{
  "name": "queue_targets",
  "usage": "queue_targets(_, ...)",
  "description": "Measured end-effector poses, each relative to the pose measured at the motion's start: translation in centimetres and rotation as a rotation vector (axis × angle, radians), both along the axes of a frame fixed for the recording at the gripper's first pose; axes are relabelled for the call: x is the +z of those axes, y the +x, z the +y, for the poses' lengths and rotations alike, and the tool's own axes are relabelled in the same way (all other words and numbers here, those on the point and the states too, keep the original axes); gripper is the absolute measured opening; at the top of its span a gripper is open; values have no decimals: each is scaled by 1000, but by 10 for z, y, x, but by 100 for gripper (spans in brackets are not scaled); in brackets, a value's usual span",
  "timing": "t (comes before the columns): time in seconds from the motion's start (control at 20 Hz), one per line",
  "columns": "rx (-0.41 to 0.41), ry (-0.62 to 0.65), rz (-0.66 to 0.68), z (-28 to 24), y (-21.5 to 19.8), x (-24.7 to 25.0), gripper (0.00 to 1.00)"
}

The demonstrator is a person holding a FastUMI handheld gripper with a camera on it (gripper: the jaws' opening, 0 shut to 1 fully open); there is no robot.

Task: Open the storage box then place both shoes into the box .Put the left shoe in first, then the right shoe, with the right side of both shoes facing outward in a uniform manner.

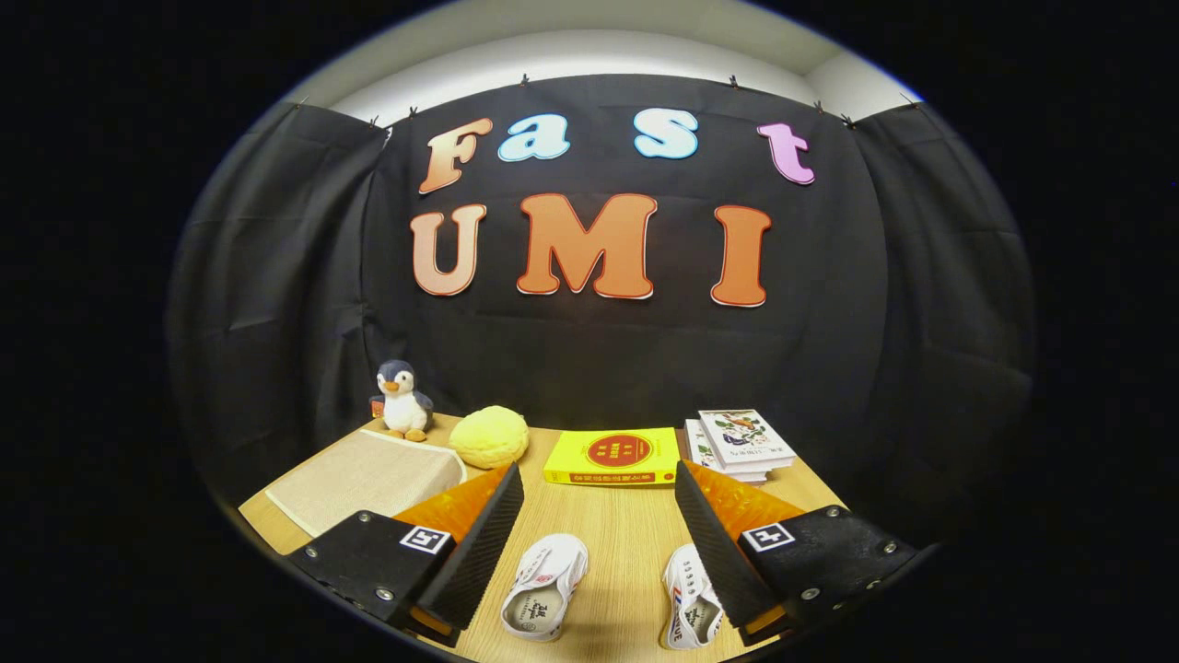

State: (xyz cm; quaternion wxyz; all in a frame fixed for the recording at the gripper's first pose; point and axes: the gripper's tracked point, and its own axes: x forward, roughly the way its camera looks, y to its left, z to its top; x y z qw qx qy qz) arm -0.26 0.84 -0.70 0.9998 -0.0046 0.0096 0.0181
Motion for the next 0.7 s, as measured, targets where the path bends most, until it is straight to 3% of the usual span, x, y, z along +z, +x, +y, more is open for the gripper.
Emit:
queue_targets(0.2, 30, 35, 31, 5, 3, -9, 99)
queue_targets(0.45, 166, 124, 137, 31, 9, -34, 99)
queue_targets(0.7, 309, 314, 286, 58, 16, -66, 98)
